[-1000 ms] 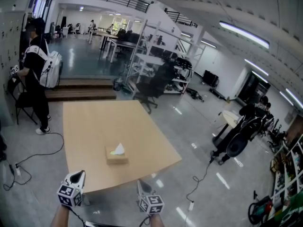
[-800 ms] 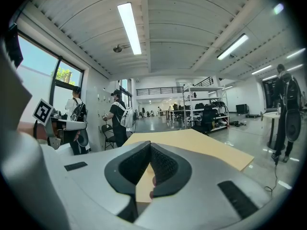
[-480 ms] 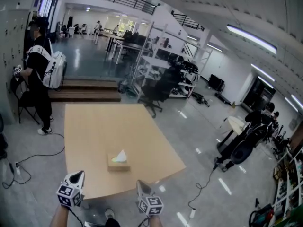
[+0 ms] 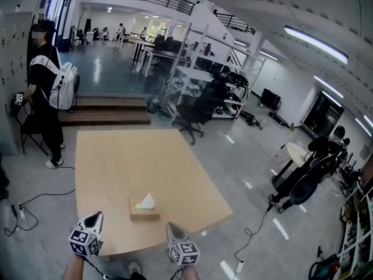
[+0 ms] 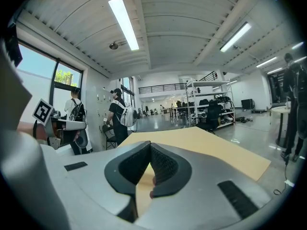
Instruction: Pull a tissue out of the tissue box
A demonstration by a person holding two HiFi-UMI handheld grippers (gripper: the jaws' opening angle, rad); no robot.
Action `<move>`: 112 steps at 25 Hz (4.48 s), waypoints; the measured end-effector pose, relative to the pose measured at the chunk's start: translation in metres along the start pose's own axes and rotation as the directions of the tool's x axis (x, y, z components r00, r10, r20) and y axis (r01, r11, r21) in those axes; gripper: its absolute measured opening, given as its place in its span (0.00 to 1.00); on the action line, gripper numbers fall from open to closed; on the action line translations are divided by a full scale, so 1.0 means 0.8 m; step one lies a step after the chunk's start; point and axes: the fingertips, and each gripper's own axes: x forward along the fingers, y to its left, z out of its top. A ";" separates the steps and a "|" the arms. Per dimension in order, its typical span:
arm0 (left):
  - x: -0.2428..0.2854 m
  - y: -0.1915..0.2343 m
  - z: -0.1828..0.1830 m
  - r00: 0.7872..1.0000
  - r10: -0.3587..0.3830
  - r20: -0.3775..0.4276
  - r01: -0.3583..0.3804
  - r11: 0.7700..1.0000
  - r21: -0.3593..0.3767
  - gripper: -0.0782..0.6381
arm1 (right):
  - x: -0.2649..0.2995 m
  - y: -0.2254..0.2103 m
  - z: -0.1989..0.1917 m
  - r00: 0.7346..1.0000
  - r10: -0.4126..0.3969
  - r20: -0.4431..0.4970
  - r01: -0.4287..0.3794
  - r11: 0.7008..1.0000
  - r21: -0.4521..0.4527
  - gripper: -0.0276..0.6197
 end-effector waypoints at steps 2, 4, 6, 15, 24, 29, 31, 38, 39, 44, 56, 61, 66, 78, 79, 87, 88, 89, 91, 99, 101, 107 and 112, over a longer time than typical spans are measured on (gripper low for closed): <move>0.015 0.003 -0.003 1.000 0.001 -0.006 -0.001 1.000 -0.006 0.12 | 0.013 -0.010 0.003 1.000 0.002 -0.003 -0.002 1.000 -0.001 0.05; 0.029 0.008 -0.010 1.000 0.003 -0.015 -0.003 1.000 -0.008 0.12 | 0.026 -0.019 0.003 1.000 0.003 -0.011 -0.003 1.000 -0.001 0.05; 0.042 0.011 -0.010 1.000 0.006 -0.021 -0.006 1.000 -0.008 0.12 | 0.039 -0.027 0.005 1.000 0.005 -0.016 -0.005 1.000 0.000 0.05; 0.105 0.018 -0.013 0.999 0.014 -0.044 -0.014 1.000 -0.015 0.12 | 0.096 -0.069 0.011 0.999 0.028 -0.036 -0.028 1.000 0.000 0.05; 0.141 0.037 -0.027 0.996 0.033 -0.079 -0.035 0.999 -0.025 0.12 | 0.150 -0.078 0.001 0.995 0.070 -0.069 -0.069 0.997 0.020 0.05; 0.154 0.043 -0.047 0.992 0.036 -0.117 -0.041 0.998 -0.042 0.12 | 0.172 -0.081 -0.019 0.990 0.085 -0.113 -0.081 0.996 0.033 0.05; 0.158 0.047 -0.055 0.990 0.037 -0.134 -0.044 0.998 -0.049 0.12 | 0.179 -0.079 -0.028 0.987 0.091 -0.132 -0.086 0.995 0.040 0.05; 0.164 0.056 -0.085 0.981 0.037 -0.193 -0.051 0.996 -0.069 0.12 | 0.189 -0.076 -0.057 0.976 0.100 -0.194 -0.089 0.994 0.062 0.05; 0.164 0.056 -0.090 0.979 0.037 -0.200 -0.052 0.996 -0.072 0.12 | 0.190 -0.076 -0.061 0.974 0.101 -0.202 -0.089 0.994 0.066 0.05; 0.164 0.055 -0.105 0.973 0.031 -0.227 -0.053 0.995 -0.090 0.12 | 0.190 -0.074 -0.077 0.967 0.106 -0.232 -0.090 0.993 0.080 0.05; 0.164 0.055 -0.118 0.966 0.040 -0.254 -0.069 0.992 -0.106 0.12 | 0.186 -0.072 -0.097 0.954 0.149 -0.260 -0.107 0.980 0.168 0.06; 0.163 0.059 -0.113 0.968 0.045 -0.248 -0.072 0.992 -0.102 0.12 | 0.192 -0.067 -0.102 0.947 0.166 -0.275 -0.115 0.975 0.190 0.06; 0.161 0.062 -0.111 0.968 0.052 -0.244 -0.078 0.992 -0.099 0.12 | 0.197 -0.063 -0.104 0.943 0.172 -0.284 -0.124 0.976 0.178 0.08; 0.158 0.058 -0.113 0.969 0.050 -0.243 -0.075 0.993 -0.095 0.12 | 0.224 -0.057 -0.128 0.928 0.217 -0.303 -0.147 0.960 0.238 0.32; 0.157 0.059 -0.114 0.969 0.050 -0.244 -0.076 0.993 -0.095 0.12 | 0.226 -0.056 -0.130 0.927 0.218 -0.305 -0.147 0.960 0.238 0.32; 0.153 0.068 -0.118 0.966 0.070 -0.248 -0.096 0.991 -0.095 0.12 | 0.243 -0.058 -0.144 0.919 0.219 -0.328 -0.147 0.962 0.230 0.32; 0.153 0.068 -0.118 0.966 0.070 -0.248 -0.097 0.991 -0.096 0.12 | 0.245 -0.059 -0.145 0.918 0.220 -0.331 -0.148 0.962 0.231 0.32; 0.153 0.067 -0.118 0.966 0.071 -0.248 -0.097 0.991 -0.096 0.12 | 0.247 -0.059 -0.146 0.916 0.221 -0.335 -0.147 0.962 0.231 0.32; 0.153 0.069 -0.119 0.966 0.072 -0.249 -0.099 0.990 -0.097 0.12 | 0.252 -0.057 -0.149 0.912 0.228 -0.341 -0.152 0.960 0.235 0.32; 0.147 0.076 -0.118 0.965 0.084 -0.250 -0.111 0.989 -0.097 0.12 | 0.260 -0.044 -0.149 0.898 0.246 -0.364 -0.184 0.963 0.196 0.32; 0.146 0.076 -0.119 0.965 0.085 -0.250 -0.112 0.989 -0.097 0.12 | 0.260 -0.047 -0.148 0.904 0.223 -0.366 -0.171 0.971 0.168 0.22; 0.147 0.076 -0.123 0.965 0.086 -0.246 -0.113 0.989 -0.096 0.12 | 0.261 -0.052 -0.148 0.912 0.201 -0.359 -0.159 0.977 0.144 0.08; 0.146 0.078 -0.126 0.967 0.084 -0.242 -0.110 0.989 -0.096 0.12 | 0.260 -0.048 -0.152 0.910 0.201 -0.362 -0.165 0.978 0.127 0.05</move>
